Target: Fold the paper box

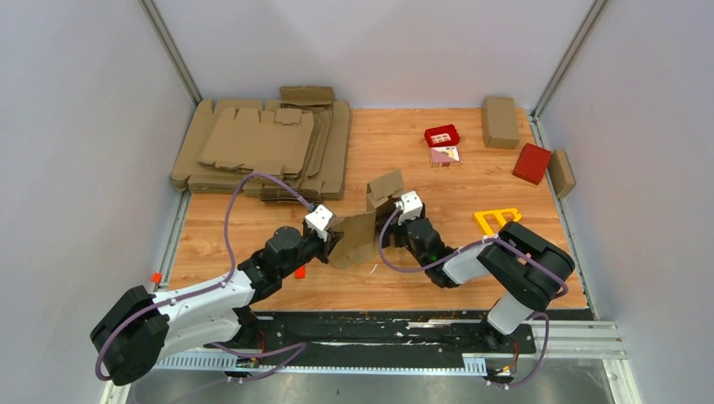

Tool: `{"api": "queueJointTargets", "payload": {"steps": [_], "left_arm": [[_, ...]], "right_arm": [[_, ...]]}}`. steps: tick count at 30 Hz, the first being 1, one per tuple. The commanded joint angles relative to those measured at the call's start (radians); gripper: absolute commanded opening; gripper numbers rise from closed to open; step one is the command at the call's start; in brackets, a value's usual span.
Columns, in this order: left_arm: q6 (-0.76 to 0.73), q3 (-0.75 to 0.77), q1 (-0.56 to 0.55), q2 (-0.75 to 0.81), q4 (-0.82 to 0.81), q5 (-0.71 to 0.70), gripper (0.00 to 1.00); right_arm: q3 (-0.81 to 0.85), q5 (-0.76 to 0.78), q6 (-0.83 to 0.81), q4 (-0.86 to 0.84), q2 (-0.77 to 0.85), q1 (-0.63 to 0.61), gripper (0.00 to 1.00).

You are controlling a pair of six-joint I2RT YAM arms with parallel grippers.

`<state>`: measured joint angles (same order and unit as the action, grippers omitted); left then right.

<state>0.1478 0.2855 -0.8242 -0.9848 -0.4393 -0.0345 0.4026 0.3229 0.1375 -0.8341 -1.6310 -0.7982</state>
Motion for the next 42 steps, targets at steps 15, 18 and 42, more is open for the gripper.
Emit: {"api": "queueJointTargets", "payload": {"steps": [15, 18, 42], "left_arm": [[0.009, 0.012, -0.005, -0.015, 0.070, 0.018, 0.06], [0.009, 0.012, -0.005, -0.016, 0.067, 0.020, 0.06], [0.013, 0.012, -0.006, -0.012, 0.069, 0.022, 0.06]], "right_arm": [[-0.114, -0.024, -0.027, -0.534, -0.248, 0.024, 0.75], [-0.130, -0.008, -0.002, -0.540, -0.255, 0.031, 0.61], [0.053, 0.184, 0.087, 0.103, -0.188, 0.021, 0.61]]}}
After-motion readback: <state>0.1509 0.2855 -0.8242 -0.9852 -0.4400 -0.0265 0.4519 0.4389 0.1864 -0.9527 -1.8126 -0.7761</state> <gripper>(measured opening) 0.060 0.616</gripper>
